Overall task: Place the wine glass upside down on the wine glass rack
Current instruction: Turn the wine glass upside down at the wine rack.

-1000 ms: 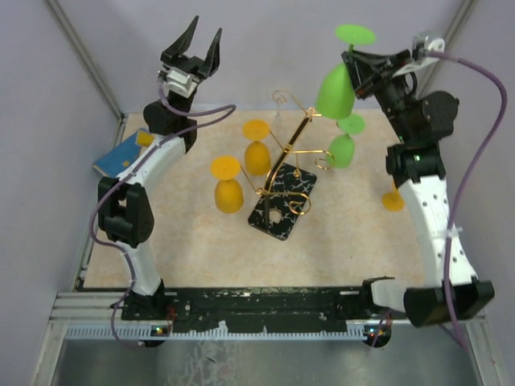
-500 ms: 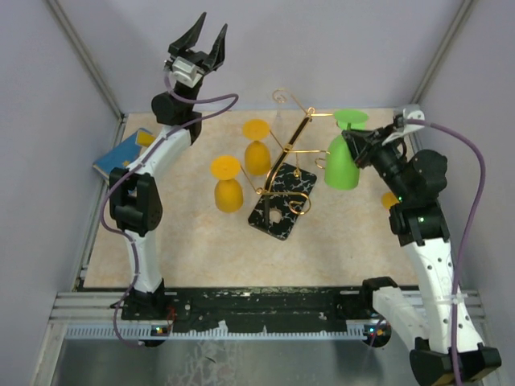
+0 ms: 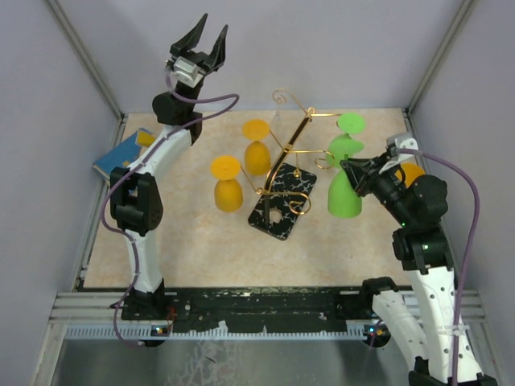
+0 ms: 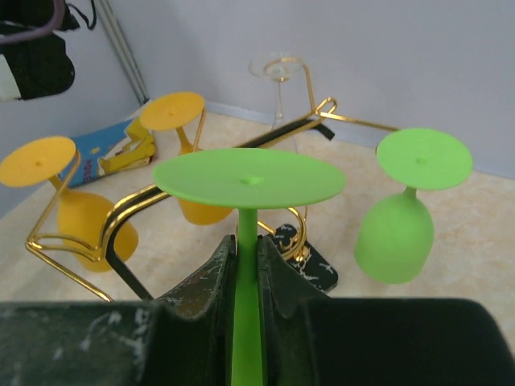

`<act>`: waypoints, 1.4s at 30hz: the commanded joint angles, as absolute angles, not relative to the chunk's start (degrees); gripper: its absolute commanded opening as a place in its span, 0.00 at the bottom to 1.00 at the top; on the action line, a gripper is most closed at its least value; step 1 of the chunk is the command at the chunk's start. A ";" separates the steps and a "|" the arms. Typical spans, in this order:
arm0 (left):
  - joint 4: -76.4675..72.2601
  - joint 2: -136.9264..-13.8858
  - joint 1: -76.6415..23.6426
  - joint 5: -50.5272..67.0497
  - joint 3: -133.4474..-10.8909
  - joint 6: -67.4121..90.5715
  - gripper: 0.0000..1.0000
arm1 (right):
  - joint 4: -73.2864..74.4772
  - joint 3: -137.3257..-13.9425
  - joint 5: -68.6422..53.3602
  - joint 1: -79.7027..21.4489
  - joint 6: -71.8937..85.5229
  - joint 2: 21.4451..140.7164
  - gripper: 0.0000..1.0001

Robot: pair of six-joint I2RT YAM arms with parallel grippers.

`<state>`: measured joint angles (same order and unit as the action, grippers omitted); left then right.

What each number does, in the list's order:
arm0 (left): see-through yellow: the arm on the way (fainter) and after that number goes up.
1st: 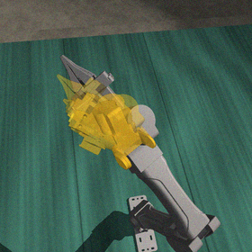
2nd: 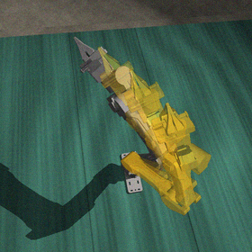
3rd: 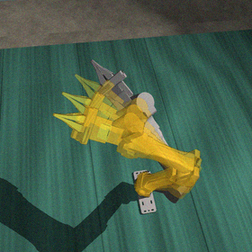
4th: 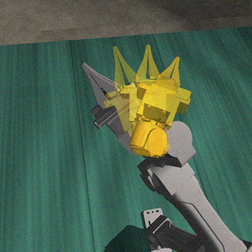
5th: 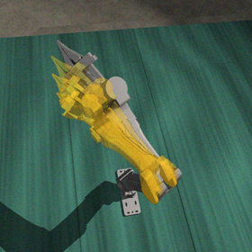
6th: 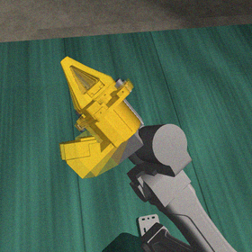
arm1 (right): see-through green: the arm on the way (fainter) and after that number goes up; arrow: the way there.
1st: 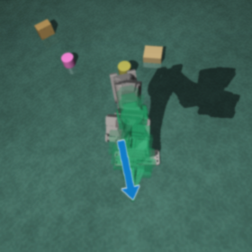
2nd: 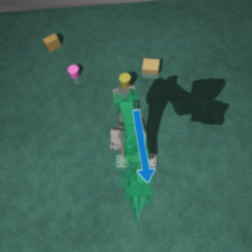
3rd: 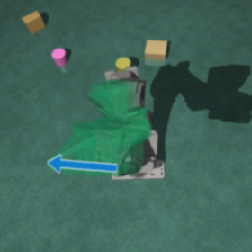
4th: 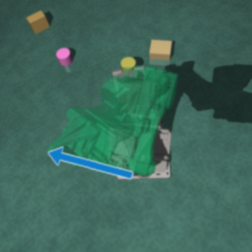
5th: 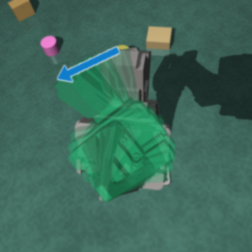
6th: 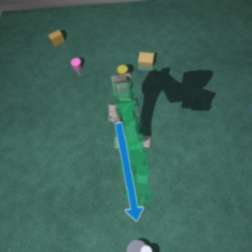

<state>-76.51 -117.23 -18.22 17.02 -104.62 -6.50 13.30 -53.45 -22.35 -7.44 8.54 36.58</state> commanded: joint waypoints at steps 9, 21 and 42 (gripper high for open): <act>-77.59 -115.37 -17.84 15.18 -102.39 -10.38 0.56 | 6.98 -43.63 -22.36 -11.38 5.43 33.76 0.00; -77.17 -112.49 -17.84 15.41 -99.67 -13.45 0.56 | -4.64 -35.86 -15.74 -17.71 5.40 35.17 0.00; -77.10 -113.20 -17.79 15.97 -100.42 -15.86 0.56 | -18.10 -29.45 5.43 -29.59 2.11 39.23 0.00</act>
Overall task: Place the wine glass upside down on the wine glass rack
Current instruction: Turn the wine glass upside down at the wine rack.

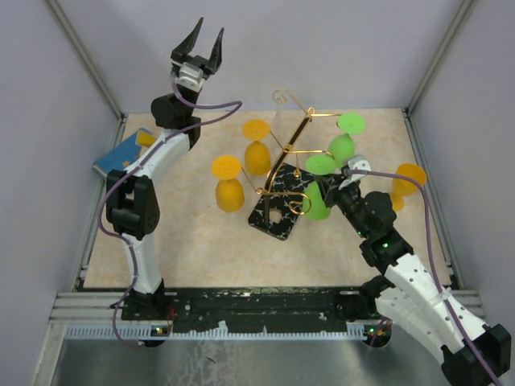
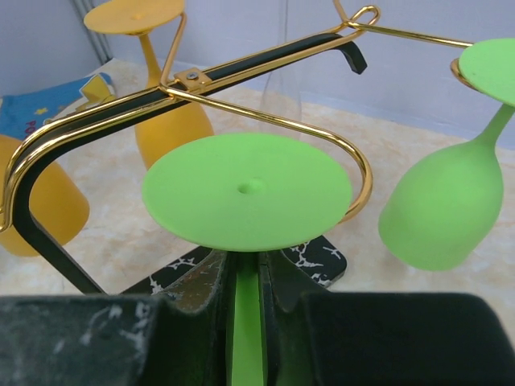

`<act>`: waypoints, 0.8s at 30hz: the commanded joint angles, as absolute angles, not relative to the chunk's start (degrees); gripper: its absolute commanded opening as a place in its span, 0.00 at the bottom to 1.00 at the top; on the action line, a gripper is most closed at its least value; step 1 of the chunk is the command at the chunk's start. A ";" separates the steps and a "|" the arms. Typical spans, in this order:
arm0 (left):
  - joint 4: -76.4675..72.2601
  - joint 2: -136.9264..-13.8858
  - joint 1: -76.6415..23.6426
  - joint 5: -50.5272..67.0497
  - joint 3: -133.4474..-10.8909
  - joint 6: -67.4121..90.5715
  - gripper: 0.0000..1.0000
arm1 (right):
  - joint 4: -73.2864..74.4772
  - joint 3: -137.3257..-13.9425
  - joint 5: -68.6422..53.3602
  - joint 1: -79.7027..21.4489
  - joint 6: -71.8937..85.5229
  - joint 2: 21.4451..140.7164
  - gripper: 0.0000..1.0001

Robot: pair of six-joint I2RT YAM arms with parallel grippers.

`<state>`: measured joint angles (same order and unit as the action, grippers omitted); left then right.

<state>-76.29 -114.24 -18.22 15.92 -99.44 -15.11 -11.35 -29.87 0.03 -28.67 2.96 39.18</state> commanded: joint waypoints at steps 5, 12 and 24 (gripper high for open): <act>-76.64 -113.50 -17.81 16.23 -101.05 -15.91 0.56 | -19.92 -29.37 7.99 -29.79 1.93 40.06 0.00; -76.38 -113.74 -17.76 16.38 -101.28 -15.91 0.56 | -19.72 -31.12 10.25 -29.77 1.85 42.12 0.00; -76.29 -114.09 -17.75 16.39 -100.99 -16.46 0.56 | -18.97 -33.58 13.57 -29.79 2.00 44.13 0.00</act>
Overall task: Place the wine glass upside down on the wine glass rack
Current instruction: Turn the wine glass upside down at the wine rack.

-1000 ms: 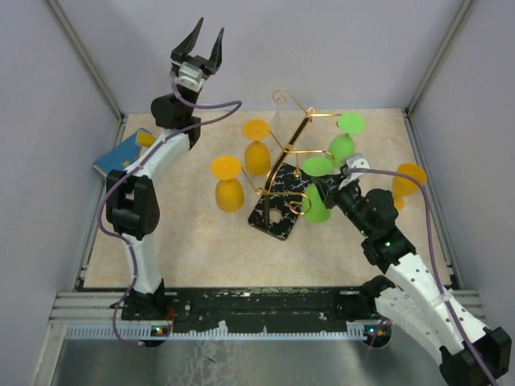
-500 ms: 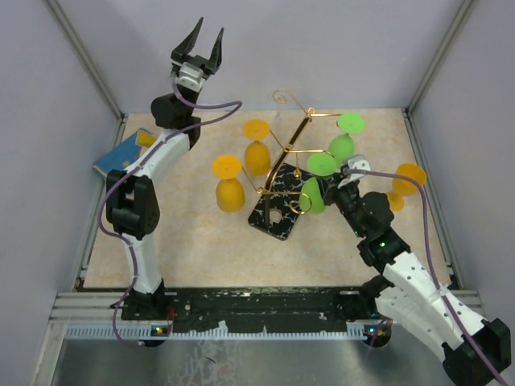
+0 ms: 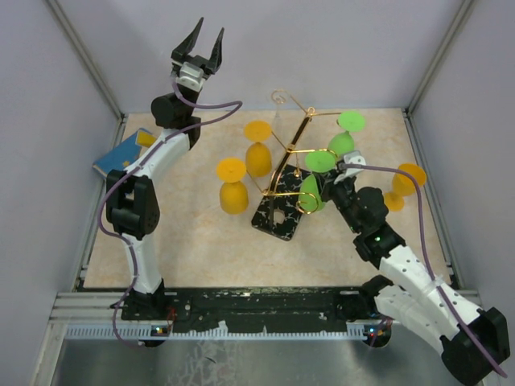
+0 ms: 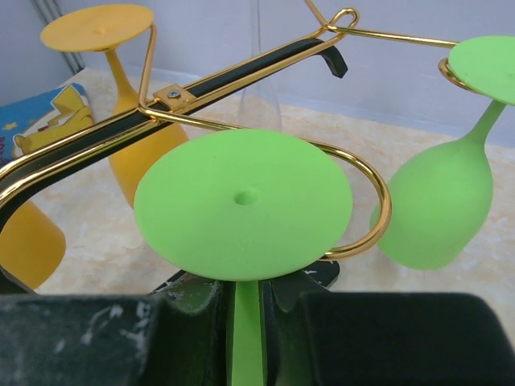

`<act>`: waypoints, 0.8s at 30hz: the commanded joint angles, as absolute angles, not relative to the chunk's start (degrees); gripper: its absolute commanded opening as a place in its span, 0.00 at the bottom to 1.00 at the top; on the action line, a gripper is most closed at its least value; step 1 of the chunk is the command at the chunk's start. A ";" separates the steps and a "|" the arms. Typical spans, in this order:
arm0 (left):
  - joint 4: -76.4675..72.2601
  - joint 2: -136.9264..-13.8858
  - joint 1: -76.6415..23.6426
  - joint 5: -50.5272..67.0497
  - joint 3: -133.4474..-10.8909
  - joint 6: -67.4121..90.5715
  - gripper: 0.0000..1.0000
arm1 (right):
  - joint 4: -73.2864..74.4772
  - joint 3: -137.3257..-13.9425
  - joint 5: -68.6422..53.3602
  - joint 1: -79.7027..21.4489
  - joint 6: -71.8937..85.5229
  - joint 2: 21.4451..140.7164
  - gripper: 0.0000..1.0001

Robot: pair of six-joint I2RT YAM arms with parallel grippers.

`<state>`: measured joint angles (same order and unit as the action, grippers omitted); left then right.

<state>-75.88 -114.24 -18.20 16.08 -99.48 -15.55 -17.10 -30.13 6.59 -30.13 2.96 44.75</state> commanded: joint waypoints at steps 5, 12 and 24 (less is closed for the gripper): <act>-76.29 -114.58 -17.65 16.38 -101.36 -16.13 0.56 | -17.44 -35.05 16.61 -29.79 1.09 44.66 0.00; -76.35 -115.04 -17.55 16.58 -101.44 -15.84 0.56 | -20.67 -33.40 16.23 -26.85 2.43 45.09 0.00; -76.82 -114.46 -17.18 16.96 -100.38 -15.62 0.56 | -32.38 -26.99 6.28 -22.34 3.26 45.52 0.00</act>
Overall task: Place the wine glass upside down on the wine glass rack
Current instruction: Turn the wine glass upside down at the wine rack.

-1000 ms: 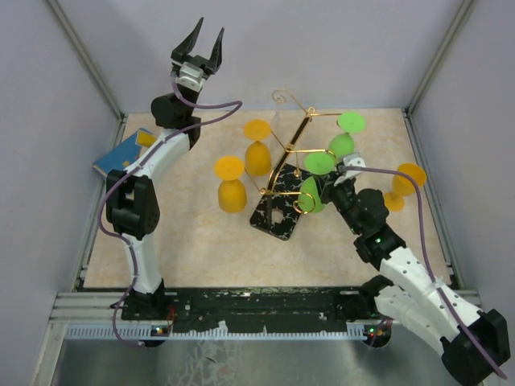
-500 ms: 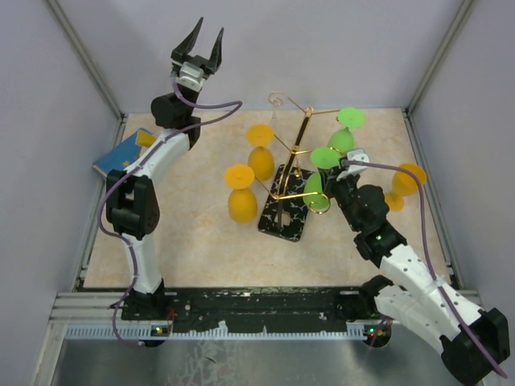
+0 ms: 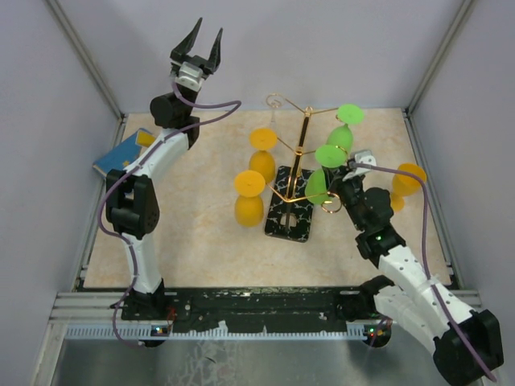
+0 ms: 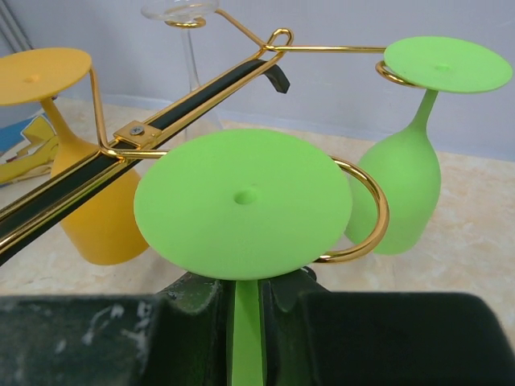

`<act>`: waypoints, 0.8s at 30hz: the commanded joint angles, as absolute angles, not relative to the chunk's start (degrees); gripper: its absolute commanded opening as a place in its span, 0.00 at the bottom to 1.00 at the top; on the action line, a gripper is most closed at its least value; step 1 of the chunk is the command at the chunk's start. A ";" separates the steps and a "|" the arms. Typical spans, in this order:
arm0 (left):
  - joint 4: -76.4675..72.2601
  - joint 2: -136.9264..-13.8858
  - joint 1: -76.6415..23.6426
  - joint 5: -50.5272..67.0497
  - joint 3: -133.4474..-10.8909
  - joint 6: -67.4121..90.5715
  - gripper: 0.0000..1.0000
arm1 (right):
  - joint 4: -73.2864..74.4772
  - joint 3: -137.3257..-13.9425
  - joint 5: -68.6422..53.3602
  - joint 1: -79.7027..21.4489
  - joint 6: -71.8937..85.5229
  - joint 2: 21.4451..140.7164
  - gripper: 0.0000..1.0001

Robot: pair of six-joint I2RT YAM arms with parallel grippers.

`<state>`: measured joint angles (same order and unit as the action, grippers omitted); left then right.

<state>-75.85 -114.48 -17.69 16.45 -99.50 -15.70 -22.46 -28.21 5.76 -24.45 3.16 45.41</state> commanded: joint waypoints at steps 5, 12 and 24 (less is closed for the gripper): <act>-76.73 -114.65 -17.06 17.12 -100.41 -15.73 0.56 | -38.64 -22.50 3.18 -20.61 4.10 44.58 0.00; -76.08 -115.45 -17.01 17.14 -101.78 -15.99 0.56 | -42.14 -20.27 0.52 -20.14 1.98 44.29 0.00; -75.19 -116.01 -17.05 17.41 -102.90 -16.17 0.56 | -54.84 -18.46 1.41 -20.04 2.15 51.77 0.00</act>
